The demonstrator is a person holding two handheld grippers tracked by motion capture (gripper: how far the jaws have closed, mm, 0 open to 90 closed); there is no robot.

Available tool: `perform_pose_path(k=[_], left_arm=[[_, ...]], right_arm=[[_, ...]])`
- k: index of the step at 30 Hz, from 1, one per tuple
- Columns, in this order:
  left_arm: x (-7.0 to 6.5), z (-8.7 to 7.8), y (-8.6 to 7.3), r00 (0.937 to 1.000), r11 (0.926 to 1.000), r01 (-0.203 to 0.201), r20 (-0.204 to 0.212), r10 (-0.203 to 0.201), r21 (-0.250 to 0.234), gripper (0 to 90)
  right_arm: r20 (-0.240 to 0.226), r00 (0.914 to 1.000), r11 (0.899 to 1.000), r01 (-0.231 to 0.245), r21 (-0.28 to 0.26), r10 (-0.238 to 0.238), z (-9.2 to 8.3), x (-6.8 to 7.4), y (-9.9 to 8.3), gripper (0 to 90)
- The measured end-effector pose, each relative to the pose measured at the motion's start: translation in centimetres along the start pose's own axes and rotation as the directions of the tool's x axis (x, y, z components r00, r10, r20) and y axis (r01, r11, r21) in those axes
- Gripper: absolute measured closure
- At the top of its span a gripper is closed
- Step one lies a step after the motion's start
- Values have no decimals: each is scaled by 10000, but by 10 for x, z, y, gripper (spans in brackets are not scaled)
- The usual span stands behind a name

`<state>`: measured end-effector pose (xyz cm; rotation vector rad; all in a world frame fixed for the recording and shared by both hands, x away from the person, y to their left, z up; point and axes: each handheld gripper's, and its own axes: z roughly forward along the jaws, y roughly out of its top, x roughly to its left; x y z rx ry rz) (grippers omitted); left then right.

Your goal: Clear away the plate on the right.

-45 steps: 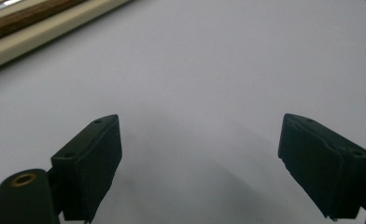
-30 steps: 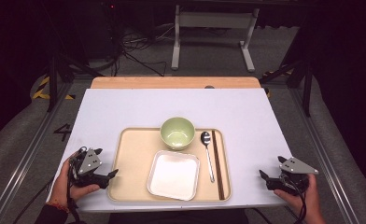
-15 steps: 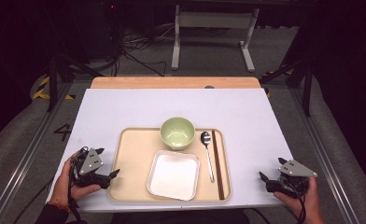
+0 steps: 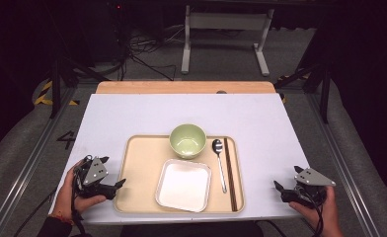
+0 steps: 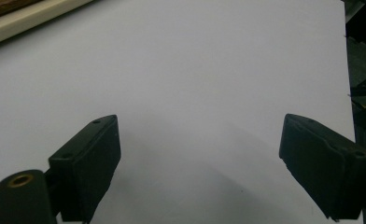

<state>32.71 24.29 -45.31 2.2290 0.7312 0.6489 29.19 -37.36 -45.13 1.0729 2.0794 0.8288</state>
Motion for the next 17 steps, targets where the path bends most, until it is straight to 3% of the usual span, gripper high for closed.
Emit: perform_pose_path(k=[8, 15, 17], left_arm=[[6, 0, 2, 9999, 9998, 128, -9, -129, -149, 96], [6, 2, 2, 9999, 9999, 81, 99, -79, -146, 96], [7, -1, 1, 9997, 9995, 232, 72, -231, -206, 96]], right_arm=[[-147, 9998, 9997, 150, 196, -147, 3, 3, -2, 124], [-27, 9995, 9995, -304, -115, 304, -2, -1, -3, 122], [-8, 9995, 9993, -312, -181, 312, -1, 0, 0, 122]])
